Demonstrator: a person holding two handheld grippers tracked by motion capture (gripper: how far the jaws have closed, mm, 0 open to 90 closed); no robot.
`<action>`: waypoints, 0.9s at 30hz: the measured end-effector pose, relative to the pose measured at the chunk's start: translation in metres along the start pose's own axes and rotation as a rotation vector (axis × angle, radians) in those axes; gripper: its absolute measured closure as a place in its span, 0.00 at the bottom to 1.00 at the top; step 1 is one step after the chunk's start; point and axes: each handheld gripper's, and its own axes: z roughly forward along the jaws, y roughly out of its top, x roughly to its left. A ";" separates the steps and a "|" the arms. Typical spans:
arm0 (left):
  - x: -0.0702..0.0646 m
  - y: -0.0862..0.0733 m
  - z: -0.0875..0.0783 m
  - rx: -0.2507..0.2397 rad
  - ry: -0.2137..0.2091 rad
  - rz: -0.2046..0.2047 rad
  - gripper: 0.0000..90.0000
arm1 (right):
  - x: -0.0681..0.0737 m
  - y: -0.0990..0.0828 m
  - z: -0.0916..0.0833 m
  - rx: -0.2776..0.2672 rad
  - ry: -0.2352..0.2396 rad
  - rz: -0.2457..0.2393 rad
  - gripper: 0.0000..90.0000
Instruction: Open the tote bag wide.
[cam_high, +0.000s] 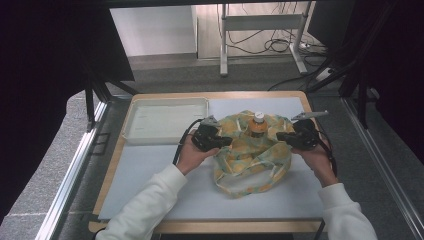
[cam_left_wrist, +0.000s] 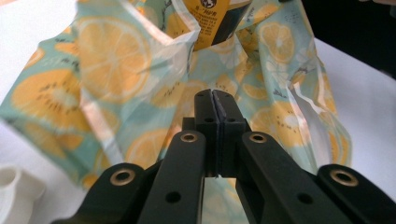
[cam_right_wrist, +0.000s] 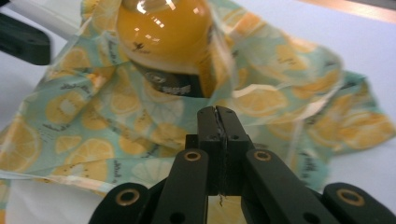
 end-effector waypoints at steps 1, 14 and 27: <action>0.000 0.003 0.003 0.006 0.000 0.006 0.99 | 0.001 -0.002 0.002 -0.003 0.007 0.004 0.99; 0.006 0.021 0.036 0.052 -0.023 -0.004 0.99 | 0.007 -0.014 0.017 0.016 0.026 0.009 0.99; 0.046 0.040 0.067 0.071 0.026 -0.081 0.99 | 0.009 -0.019 0.035 0.059 0.016 -0.001 0.99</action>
